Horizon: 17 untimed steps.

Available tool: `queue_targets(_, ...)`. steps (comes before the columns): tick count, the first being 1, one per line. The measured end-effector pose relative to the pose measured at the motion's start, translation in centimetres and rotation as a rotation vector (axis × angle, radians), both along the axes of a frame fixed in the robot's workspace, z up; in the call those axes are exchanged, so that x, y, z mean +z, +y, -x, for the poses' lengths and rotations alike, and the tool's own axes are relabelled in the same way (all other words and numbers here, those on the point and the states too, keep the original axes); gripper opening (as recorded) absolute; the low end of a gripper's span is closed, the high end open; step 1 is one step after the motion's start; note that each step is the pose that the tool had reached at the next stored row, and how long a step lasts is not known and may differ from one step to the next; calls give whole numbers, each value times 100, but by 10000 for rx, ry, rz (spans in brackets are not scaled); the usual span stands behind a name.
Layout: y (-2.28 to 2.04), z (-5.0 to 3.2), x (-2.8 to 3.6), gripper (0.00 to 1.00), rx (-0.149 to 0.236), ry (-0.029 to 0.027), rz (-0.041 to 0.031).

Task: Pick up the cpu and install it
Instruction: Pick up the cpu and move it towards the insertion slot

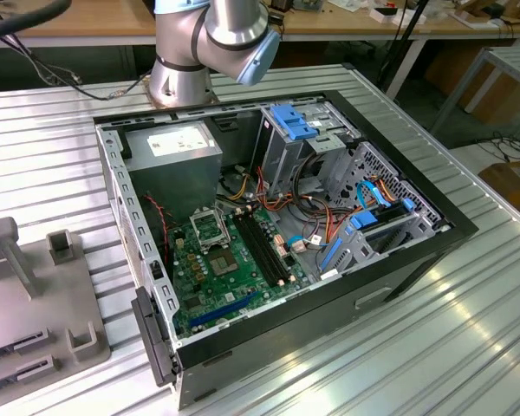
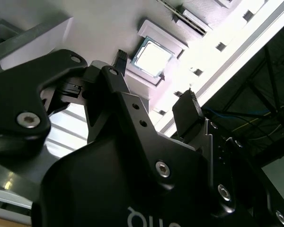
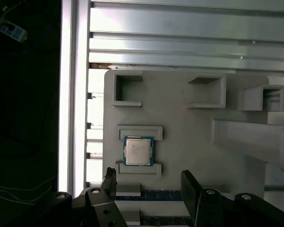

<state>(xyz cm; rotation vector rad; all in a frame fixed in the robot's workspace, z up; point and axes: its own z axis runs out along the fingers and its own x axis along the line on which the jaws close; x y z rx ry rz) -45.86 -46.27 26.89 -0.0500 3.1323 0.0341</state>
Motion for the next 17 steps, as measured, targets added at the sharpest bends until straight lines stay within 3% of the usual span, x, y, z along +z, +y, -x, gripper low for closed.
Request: queue_targets(17, 1, -2, -27, 66, 17, -4, -2)
